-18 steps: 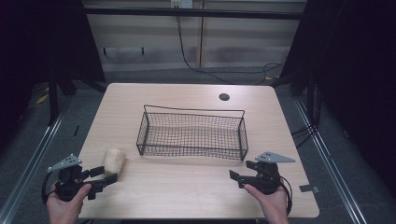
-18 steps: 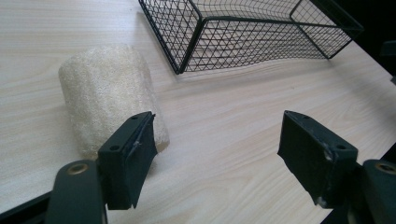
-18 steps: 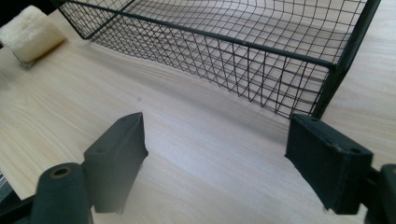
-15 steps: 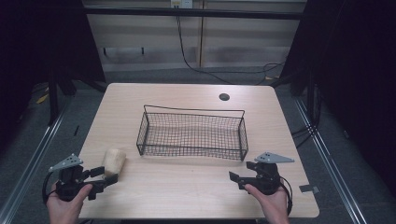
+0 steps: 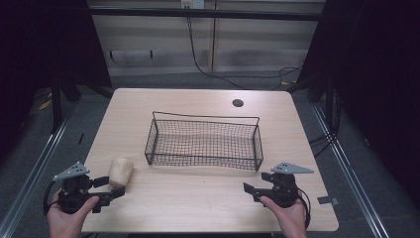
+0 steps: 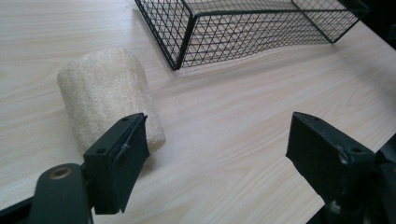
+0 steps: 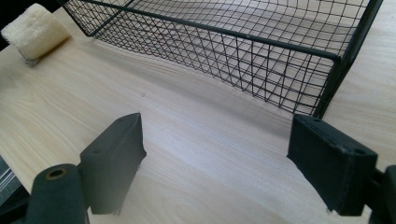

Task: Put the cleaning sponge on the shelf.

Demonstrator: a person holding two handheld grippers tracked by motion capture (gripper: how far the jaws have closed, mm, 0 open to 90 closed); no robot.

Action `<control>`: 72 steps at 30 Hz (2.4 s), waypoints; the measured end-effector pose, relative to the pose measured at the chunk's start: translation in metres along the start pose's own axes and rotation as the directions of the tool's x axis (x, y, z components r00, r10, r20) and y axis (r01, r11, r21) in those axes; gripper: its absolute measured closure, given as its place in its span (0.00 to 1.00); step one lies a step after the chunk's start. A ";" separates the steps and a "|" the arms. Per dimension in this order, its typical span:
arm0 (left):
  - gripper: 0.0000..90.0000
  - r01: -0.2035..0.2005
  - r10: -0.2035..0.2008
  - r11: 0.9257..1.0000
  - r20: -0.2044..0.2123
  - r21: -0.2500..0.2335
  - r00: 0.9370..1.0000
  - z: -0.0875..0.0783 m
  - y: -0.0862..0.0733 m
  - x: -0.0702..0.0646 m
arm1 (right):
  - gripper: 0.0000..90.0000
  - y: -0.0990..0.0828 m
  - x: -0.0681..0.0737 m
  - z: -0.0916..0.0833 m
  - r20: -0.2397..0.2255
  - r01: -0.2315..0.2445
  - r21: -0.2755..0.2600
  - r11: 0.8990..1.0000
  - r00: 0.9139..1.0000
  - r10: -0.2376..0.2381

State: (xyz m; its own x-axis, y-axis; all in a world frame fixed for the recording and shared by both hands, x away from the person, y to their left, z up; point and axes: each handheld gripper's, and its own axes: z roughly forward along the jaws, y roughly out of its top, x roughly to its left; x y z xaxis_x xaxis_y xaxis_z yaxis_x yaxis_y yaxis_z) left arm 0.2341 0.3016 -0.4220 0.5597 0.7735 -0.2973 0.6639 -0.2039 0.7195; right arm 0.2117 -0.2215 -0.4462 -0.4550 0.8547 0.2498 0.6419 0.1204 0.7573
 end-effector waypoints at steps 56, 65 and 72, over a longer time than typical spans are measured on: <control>0.22 0.128 -0.040 0.866 -0.188 0.483 0.981 0.043 0.077 0.033 | 0.21 0.000 0.006 0.011 -0.049 0.015 0.053 0.998 0.999 -0.012; 0.21 0.173 -0.075 0.846 -0.209 0.504 0.975 0.055 0.073 0.045 | 0.21 0.000 0.006 0.012 -0.059 0.013 0.064 0.998 0.998 -0.010; 0.20 0.187 -0.079 0.834 -0.223 0.519 0.972 0.064 0.071 0.047 | 0.21 0.000 0.008 0.014 -0.060 0.021 0.072 0.997 0.998 -0.017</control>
State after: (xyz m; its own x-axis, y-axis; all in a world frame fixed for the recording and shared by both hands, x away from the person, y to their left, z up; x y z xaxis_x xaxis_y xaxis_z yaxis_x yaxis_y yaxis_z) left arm 0.3391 0.2855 -0.4249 0.3806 0.9015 -0.2058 0.9158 -0.3367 0.2189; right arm 0.2166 -0.2078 -0.4525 -0.5016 0.8210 0.2727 0.6749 0.1741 0.7171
